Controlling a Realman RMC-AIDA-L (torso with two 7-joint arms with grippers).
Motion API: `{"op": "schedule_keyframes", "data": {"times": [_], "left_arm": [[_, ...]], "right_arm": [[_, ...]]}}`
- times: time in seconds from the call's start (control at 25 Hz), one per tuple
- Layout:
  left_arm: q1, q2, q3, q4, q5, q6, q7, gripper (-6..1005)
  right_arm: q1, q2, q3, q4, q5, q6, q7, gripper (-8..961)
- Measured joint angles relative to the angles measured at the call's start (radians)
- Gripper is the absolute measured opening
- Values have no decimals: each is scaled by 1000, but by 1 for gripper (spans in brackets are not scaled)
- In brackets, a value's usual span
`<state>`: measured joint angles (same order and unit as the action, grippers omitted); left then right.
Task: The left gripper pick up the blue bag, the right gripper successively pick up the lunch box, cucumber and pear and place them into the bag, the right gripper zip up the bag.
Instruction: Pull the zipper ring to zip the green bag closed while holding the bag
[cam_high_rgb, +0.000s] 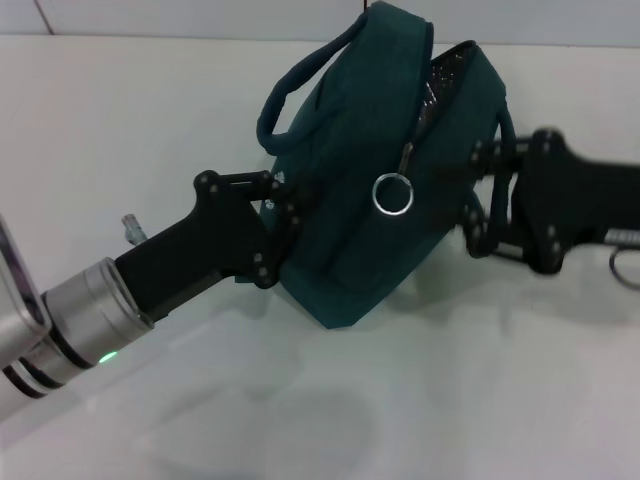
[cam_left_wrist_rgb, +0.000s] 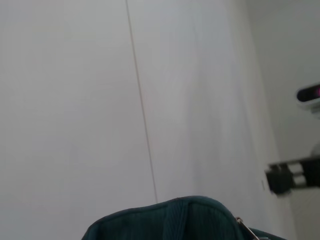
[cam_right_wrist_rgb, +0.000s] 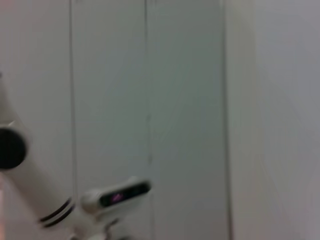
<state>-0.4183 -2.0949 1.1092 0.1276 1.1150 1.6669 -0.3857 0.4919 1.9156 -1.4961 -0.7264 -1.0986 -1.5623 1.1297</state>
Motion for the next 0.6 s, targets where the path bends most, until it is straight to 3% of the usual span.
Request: {"op": "schedule_keyframes", "data": {"times": [0.08, 0.32, 0.6], "left_arm": [[-7, -1, 2, -3, 6, -3, 3, 55], [-13, -2, 22, -3, 15, -10, 5, 56], [-7, -2, 28, -3, 23, -11, 6, 56]], "right_arm": [[-16, 13, 0, -23, -57, 2, 54, 302], [-53, 51, 11, -33, -132, 38, 114, 433], [-72, 70, 29, -27, -180, 89, 144, 424]]}}
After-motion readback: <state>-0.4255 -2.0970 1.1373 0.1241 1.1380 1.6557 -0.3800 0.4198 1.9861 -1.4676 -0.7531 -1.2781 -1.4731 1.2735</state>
